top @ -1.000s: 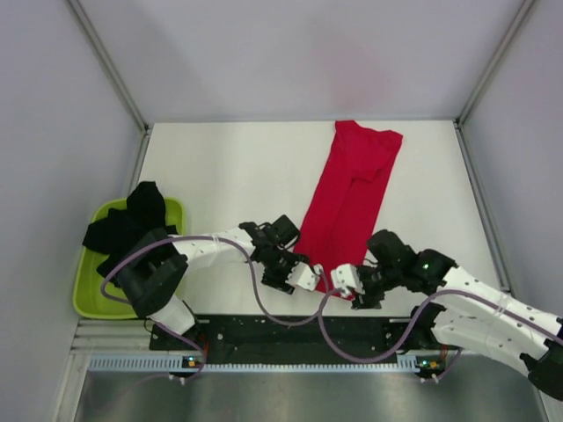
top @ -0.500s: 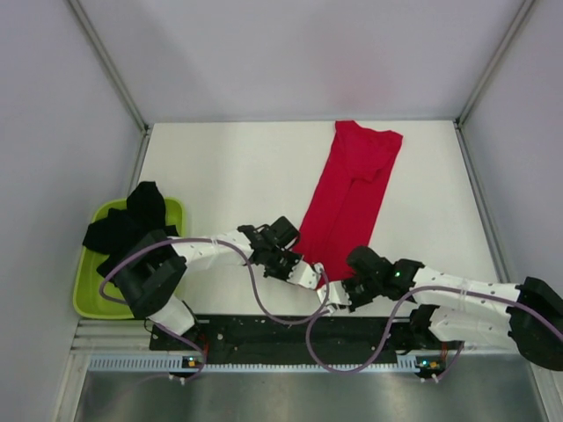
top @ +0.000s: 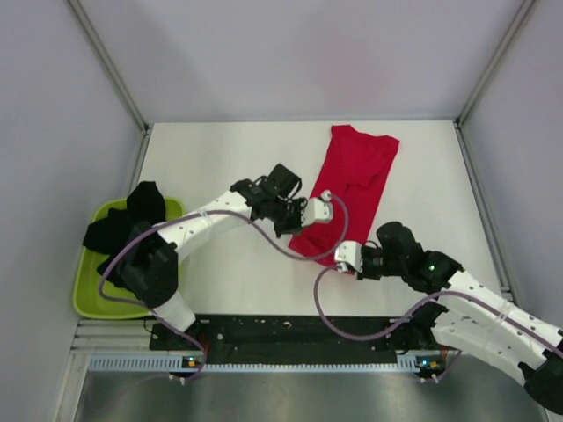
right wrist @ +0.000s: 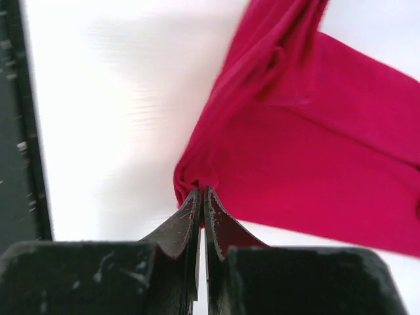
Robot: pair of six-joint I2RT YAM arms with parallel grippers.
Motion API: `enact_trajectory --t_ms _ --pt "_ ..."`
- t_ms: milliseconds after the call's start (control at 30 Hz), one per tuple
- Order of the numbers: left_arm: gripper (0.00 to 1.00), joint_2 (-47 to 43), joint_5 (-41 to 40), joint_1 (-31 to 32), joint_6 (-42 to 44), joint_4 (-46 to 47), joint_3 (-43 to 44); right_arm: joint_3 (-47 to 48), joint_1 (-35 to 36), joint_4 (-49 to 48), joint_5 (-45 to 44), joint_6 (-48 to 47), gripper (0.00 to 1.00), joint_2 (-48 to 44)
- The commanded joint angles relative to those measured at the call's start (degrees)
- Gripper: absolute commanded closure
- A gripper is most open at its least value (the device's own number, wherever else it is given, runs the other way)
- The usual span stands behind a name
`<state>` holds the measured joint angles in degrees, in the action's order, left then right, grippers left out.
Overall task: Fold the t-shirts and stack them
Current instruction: Fold the folded rectangular tshirt in 1/3 of the way
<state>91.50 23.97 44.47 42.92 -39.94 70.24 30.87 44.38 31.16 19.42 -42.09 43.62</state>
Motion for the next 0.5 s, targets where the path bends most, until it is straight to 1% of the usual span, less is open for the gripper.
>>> enact_trajectory --t_ms 0,100,200,233,267,333,467 --pt "1.00 9.02 -3.48 -4.99 -10.30 2.59 12.52 1.29 -9.11 -10.57 -1.13 4.54 1.00 3.05" --pt "1.00 15.35 -5.07 -6.76 -11.72 2.94 21.84 -0.45 -16.23 -21.18 -1.40 5.43 1.00 4.72" --pt "1.00 20.10 -5.95 -6.94 -10.93 5.75 26.60 -0.73 -24.85 -30.52 1.75 4.74 1.00 10.42" --pt "1.00 21.68 -6.12 -6.94 -10.92 6.54 28.10 -0.12 -26.43 -30.72 3.59 2.73 1.00 13.40" --pt "1.00 22.83 -6.65 -6.94 -11.18 7.07 29.94 0.50 -27.93 -33.07 5.17 1.49 1.00 15.25" --pt "1.00 25.64 -8.93 -6.94 -11.89 8.03 33.46 2.86 -30.40 -34.23 7.02 0.34 1.00 19.47" --pt "1.00 30.83 -11.13 -6.94 -11.54 9.53 38.91 9.10 -34.00 -33.09 7.21 -3.34 1.00 27.12"
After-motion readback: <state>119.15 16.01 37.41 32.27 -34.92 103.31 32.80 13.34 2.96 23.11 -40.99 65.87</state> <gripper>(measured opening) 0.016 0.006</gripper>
